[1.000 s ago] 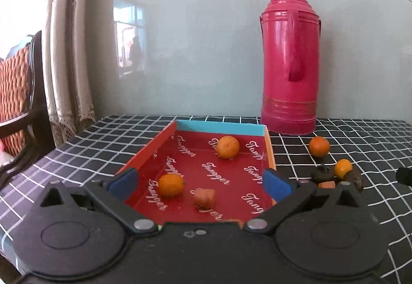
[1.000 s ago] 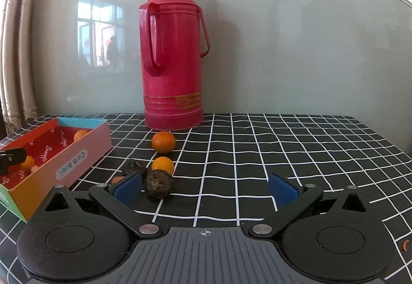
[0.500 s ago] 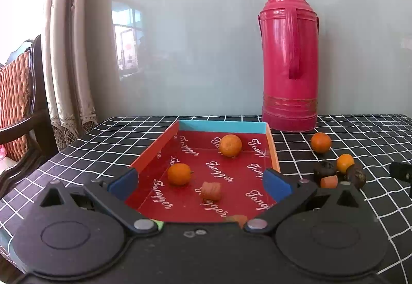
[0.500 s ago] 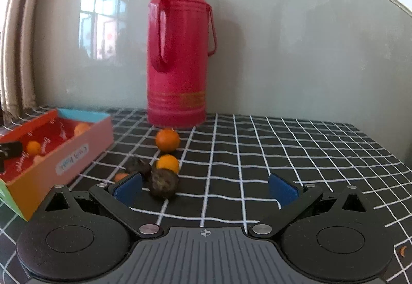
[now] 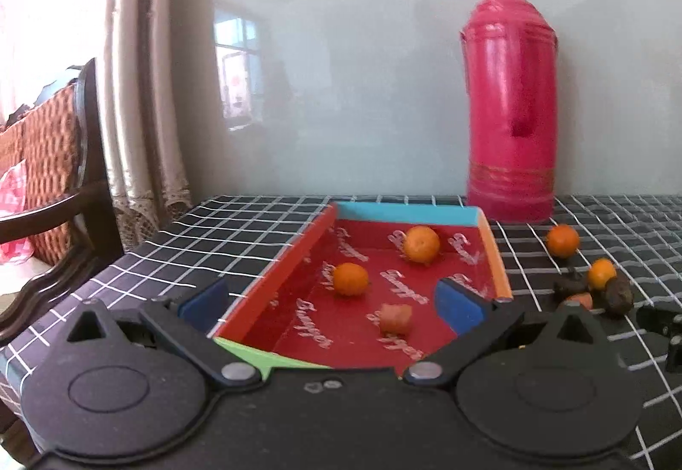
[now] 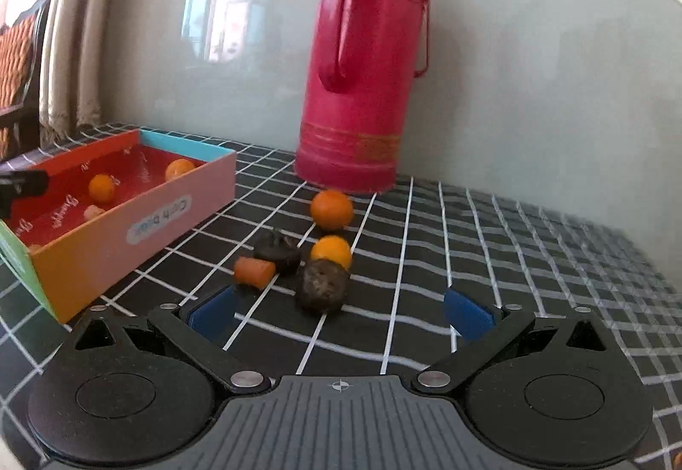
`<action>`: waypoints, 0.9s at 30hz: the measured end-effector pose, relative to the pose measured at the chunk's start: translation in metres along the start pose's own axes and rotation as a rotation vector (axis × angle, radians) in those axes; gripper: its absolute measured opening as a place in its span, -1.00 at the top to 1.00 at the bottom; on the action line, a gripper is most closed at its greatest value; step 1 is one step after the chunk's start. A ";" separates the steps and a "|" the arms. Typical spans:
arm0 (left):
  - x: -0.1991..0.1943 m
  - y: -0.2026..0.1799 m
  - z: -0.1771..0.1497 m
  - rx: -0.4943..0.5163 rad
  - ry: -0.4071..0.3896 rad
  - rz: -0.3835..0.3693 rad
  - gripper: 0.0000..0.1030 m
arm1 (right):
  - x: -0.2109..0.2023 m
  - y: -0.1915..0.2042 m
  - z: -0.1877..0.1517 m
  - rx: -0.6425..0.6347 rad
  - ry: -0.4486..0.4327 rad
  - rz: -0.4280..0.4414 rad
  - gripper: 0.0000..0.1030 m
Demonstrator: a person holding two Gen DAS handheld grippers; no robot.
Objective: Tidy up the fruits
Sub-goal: 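Move the right tool toward the remaining fruit cluster, then grasp an orange carrot-shaped piece with the right tool and lift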
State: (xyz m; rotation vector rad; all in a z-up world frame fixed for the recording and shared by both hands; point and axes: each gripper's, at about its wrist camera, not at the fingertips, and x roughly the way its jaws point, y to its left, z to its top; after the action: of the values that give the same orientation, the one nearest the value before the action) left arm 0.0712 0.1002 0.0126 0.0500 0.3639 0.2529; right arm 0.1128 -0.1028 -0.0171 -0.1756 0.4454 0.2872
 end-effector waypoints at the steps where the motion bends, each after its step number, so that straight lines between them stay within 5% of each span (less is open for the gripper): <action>1: -0.001 0.004 0.001 -0.019 -0.008 0.005 -0.89 | 0.004 0.001 0.001 -0.007 0.009 -0.014 -1.00; 6: -0.001 0.019 0.002 -0.067 -0.018 0.029 -0.89 | 0.020 -0.007 0.003 0.088 0.019 0.041 -1.00; 16: 0.002 0.026 0.000 -0.040 -0.002 0.033 -0.89 | 0.034 0.002 0.010 0.084 0.022 0.034 -0.99; 20: 0.004 0.029 0.000 -0.044 0.006 0.037 -0.89 | 0.037 0.009 0.011 0.088 0.027 0.069 -0.56; 25: 0.003 0.032 -0.001 -0.040 0.001 0.043 -0.89 | 0.040 0.028 0.015 0.093 0.030 0.126 -0.47; 27: 0.003 0.034 -0.001 -0.035 0.003 0.048 -0.89 | 0.045 0.035 0.017 0.099 0.049 0.150 -0.09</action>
State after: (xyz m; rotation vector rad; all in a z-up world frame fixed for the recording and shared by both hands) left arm 0.0659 0.1337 0.0132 0.0243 0.3619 0.3064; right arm 0.1472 -0.0556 -0.0256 -0.0529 0.5212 0.4074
